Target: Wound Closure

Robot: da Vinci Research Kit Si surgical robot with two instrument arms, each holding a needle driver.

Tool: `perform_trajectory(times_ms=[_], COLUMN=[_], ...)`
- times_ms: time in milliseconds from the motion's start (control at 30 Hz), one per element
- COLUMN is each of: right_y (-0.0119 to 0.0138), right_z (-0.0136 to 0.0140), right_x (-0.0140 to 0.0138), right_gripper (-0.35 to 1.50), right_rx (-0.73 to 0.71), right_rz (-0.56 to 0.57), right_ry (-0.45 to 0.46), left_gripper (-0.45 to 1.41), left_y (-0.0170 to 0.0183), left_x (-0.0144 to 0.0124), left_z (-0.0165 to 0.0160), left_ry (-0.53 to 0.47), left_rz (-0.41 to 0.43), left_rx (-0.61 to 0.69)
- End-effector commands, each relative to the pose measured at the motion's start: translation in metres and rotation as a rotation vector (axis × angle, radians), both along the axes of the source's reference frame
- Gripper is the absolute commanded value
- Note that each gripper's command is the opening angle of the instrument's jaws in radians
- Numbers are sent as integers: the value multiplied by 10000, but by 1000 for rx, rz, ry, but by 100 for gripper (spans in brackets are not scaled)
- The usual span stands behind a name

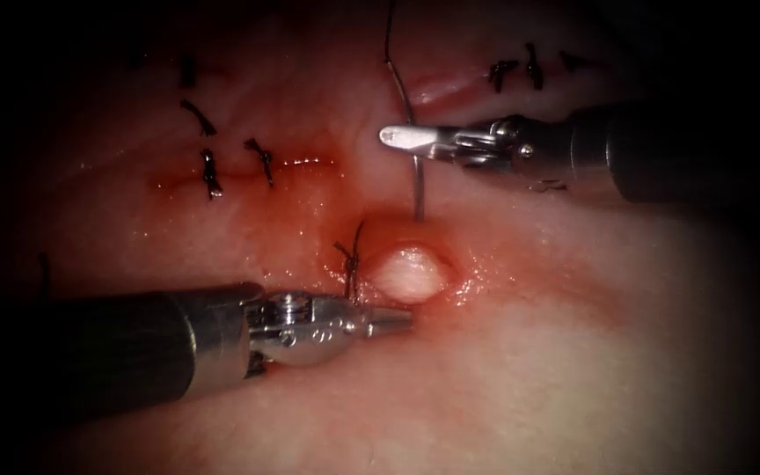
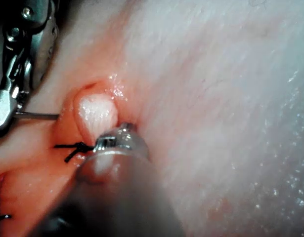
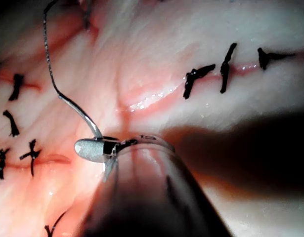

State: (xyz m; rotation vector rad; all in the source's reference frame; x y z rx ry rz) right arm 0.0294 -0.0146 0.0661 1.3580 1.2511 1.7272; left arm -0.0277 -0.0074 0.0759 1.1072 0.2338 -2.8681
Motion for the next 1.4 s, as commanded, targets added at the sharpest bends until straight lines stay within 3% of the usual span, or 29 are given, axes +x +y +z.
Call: perform_trajectory(times_ms=[33, 400, 600, 667, 700, 733, 767, 800, 833, 933, 1033, 1133, 1400], right_y=[-3, -40, -64, -63, -60, -60, -52, -47, -35, -24, 4, 18, 16], right_z=[-3, -17, -30, -30, -29, -29, -26, -24, -19, -16, -17, -27, -56], right_x=[16, 28, 22, 22, 22, 22, 19, 19, 16, 12, 3, 1, 1], right_gripper=[-35, -35, -35, -35, 0, 0, 51, 76, 114, 126, 141, 145, 141], right_rx=[19, 137, 159, 83, 43, 43, -54, -86, -179, -284, -535, -720, -937], right_rz=[-11, -78, -124, -113, -100, -100, -65, -54, -22, -12, -52, -126, -273], right_ry=[17, 61, 63, 32, 25, 25, -20, -37, -95, -147, -326, -462, -672], left_gripper=[-37, -37, -35, -35, -35, -35, -35, -35, -35, -35, -35, -33, -33], left_y=[3, 5, 6, 6, 6, 6, 5, 5, 4, 4, 4, 4, 4], left_x=[-4, 0, 1, 0, 0, 0, 0, 0, -1, -1, -1, -1, 0], left_z=[7, 10, 9, 9, 9, 9, 8, 8, 7, 7, 7, 7, 6], left_ry=[1, 6, 5, 5, 6, 6, 6, 6, 6, 6, 6, 8, 7], left_rz=[0, -2, -1, -2, -2, -2, -2, -2, -3, -3, -3, -1, 0], left_rx=[-4, -9, -8, -8, -8, -8, -8, -8, -7, -7, -7, -6, -5])
